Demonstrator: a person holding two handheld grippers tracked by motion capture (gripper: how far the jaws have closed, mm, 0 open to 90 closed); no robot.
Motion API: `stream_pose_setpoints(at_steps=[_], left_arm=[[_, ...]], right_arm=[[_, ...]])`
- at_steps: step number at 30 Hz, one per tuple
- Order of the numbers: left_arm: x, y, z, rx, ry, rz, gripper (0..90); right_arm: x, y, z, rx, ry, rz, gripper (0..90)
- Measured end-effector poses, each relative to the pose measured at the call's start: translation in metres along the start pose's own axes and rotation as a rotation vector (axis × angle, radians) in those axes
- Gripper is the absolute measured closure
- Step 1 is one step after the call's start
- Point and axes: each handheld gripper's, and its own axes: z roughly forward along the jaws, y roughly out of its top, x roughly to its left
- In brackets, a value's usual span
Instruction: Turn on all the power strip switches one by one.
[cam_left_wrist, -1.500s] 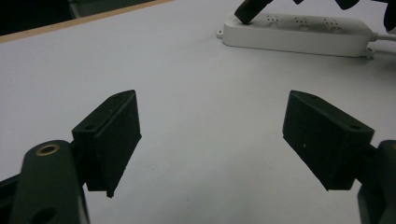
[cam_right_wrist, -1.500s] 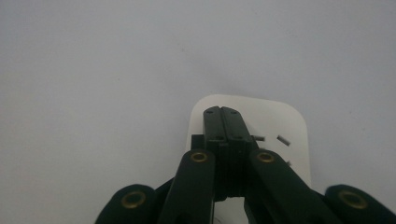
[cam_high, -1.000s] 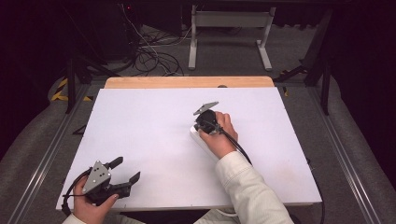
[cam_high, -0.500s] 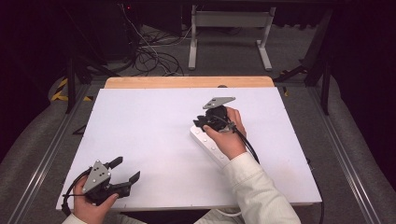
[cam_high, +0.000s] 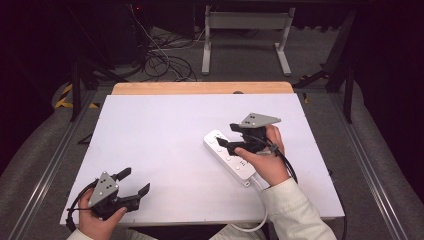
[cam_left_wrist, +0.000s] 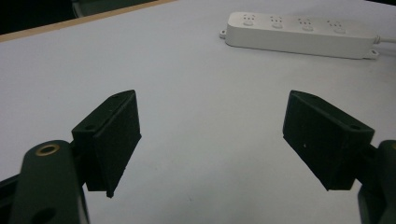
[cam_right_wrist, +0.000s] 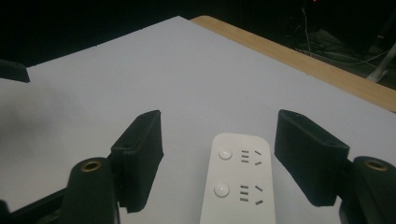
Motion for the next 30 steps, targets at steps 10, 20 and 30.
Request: stream_pose_setpoints(at_steps=[10, 20, 30], left_arm=[[0.0, 0.0, 0.0, 0.002, -0.001, 0.0, 19.5], [0.006, 0.001, -0.005, -0.016, 0.014, -0.005, 17.5], [0.006, 0.003, -0.005, 0.005, 0.002, 0.032, 14.8]], right_arm=[[-0.007, -0.031, -0.035, -0.076, -0.038, 0.029, 25.5], [-0.018, -0.075, -0.056, -0.104, -0.045, 0.034, 23.1], [-0.024, -0.125, -0.074, -0.062, -0.047, 0.044, 17.8]])
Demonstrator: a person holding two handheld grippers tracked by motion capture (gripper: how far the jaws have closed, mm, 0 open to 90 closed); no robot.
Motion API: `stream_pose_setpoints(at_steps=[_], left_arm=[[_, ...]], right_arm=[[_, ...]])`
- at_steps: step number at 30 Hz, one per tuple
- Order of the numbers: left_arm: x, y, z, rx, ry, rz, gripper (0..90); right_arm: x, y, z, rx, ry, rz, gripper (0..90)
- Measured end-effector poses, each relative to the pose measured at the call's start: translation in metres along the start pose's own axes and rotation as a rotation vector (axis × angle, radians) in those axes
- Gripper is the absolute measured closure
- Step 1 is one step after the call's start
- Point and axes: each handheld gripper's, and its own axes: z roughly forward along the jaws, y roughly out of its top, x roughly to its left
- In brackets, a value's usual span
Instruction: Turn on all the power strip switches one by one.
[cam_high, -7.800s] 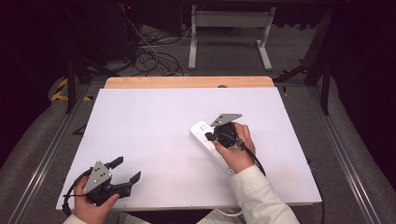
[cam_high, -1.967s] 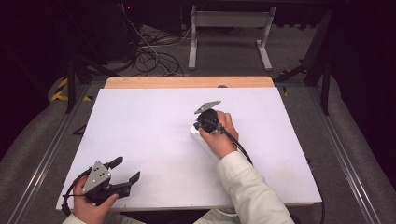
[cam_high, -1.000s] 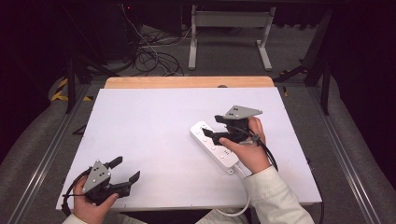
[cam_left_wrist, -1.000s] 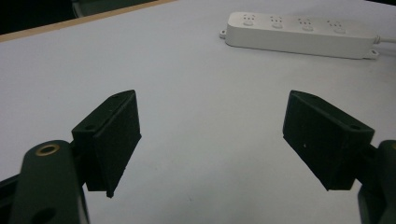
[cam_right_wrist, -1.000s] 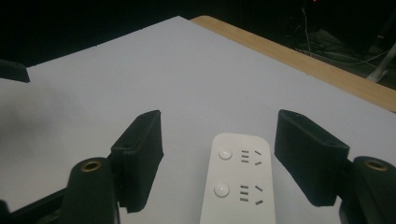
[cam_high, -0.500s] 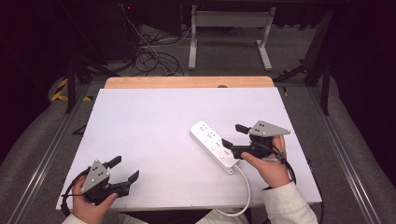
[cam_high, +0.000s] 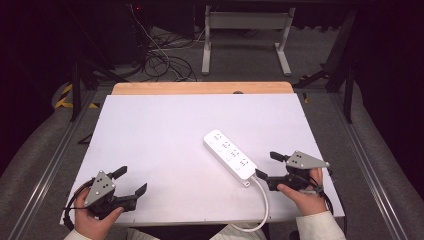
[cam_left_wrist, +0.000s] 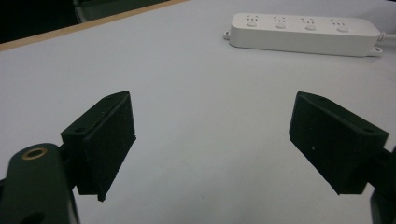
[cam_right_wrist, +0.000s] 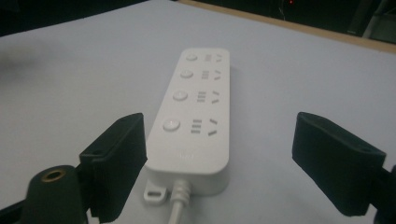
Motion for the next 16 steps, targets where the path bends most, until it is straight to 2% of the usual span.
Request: stream_pose_setpoints(at_steps=[3, 4, 6, 9, 10, 12, 14, 16], left_arm=[[0.0, 0.001, 0.0, 0.007, -0.014, 0.016, 13.0], [0.0, 0.001, 0.0, 0.012, -0.01, 0.036, 12.8], [0.0, 0.002, 0.0, 0.021, -0.006, 0.05, 12.5], [0.001, 0.001, 0.0, 0.025, -0.014, 0.043, 12.4], [0.001, 0.001, 0.0, 0.029, -0.013, 0.035, 12.4], [0.003, 0.0, 0.0, 0.036, -0.022, 0.0, 13.2], [0.007, -0.001, 0.0, 0.043, -0.026, -0.037, 13.5], [0.011, -0.002, 0.0, 0.035, -0.027, -0.066, 13.8]], right_arm=[[-0.001, -0.016, 0.0, 0.034, 0.006, 0.018, 17.9], [0.0, -0.02, 0.0, 0.046, 0.006, 0.023, 18.0], [0.001, -0.027, -0.001, 0.06, 0.01, 0.027, 18.0], [0.006, -0.034, -0.002, 0.062, 0.008, 0.041, 17.5], [0.008, -0.037, -0.003, 0.065, 0.008, 0.045, 17.5], [0.012, -0.037, -0.004, 0.065, 0.004, 0.02, 17.9], [0.014, -0.037, -0.004, 0.062, 0.007, 0.044, 19.0], [0.014, -0.035, -0.004, 0.056, -0.001, 0.05, 20.2]])
